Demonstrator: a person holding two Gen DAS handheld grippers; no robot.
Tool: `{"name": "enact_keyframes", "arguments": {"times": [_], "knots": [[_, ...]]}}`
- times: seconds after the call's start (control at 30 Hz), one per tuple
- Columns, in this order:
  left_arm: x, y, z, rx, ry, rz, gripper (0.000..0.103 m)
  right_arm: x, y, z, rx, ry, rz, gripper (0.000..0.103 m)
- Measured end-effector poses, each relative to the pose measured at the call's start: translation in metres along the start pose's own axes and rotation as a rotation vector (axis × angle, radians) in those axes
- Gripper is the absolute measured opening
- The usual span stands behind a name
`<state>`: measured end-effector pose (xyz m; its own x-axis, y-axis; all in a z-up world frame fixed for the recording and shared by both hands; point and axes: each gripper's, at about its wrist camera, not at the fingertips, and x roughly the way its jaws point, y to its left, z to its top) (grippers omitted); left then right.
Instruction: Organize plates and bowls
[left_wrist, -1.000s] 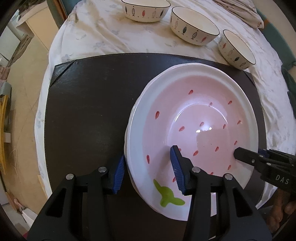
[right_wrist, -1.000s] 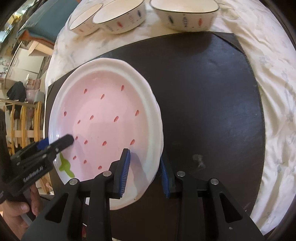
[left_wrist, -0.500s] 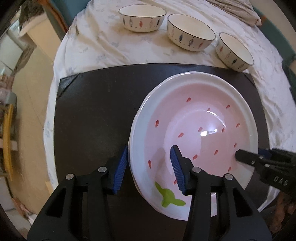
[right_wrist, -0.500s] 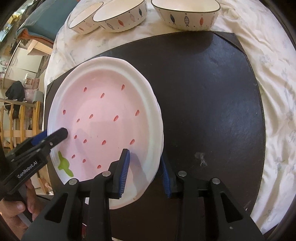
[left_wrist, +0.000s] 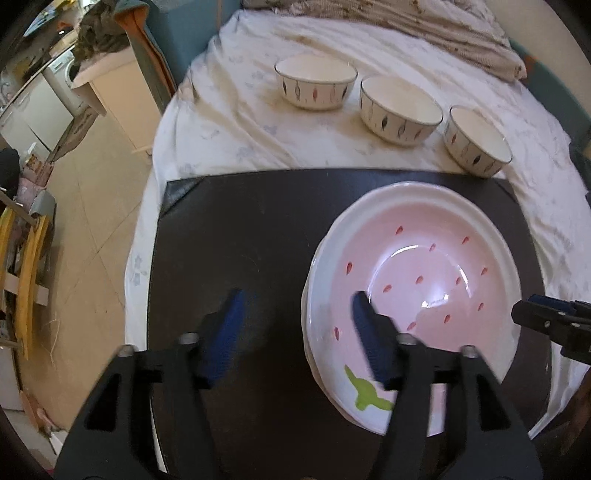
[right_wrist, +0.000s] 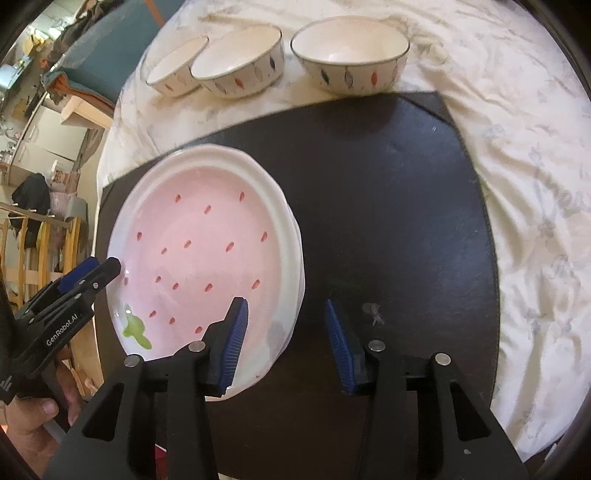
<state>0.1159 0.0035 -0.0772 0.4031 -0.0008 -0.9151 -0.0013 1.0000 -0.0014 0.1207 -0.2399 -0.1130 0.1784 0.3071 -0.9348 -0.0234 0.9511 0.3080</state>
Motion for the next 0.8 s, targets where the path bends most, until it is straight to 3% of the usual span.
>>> {"name": "enact_keyframes", "arguments": {"times": [0.03,0.2,0.27,0.37,0.47,0.5,0.63,0.7,0.8], "knots": [[-0.002,0.002,-0.001,-0.014,-0.005,-0.011,0.068,-0.004,0.000,-0.001,-0.002,-0.016,-0.001,0.055],[-0.012,0.014,-0.001,-0.089,-0.028,-0.056,0.084,-0.024,0.004,-0.003,-0.017,-0.104,0.024,0.060],[-0.025,0.024,0.000,-0.153,-0.079,-0.073,0.084,-0.035,0.005,-0.004,-0.013,-0.145,0.036,0.067],[-0.048,0.028,0.004,-0.176,-0.183,-0.053,0.084,-0.052,0.012,-0.003,-0.039,-0.188,0.058,0.068],[-0.061,0.026,0.009,-0.164,-0.243,-0.025,0.098,-0.072,0.022,-0.001,-0.085,-0.266,0.023,0.069],[-0.063,0.023,0.011,-0.153,-0.248,-0.022,0.103,-0.077,0.024,0.000,-0.095,-0.289,0.013,0.076],[-0.061,0.005,0.020,-0.060,-0.208,0.018,0.103,-0.088,0.024,0.004,-0.080,-0.329,0.037,0.097],[-0.060,-0.001,0.026,-0.048,-0.197,0.027,0.103,-0.089,0.020,0.009,-0.068,-0.297,0.054,0.098],[-0.058,-0.006,0.041,-0.082,-0.162,0.008,0.103,-0.097,0.012,0.012,-0.054,-0.315,-0.005,0.101]]}}
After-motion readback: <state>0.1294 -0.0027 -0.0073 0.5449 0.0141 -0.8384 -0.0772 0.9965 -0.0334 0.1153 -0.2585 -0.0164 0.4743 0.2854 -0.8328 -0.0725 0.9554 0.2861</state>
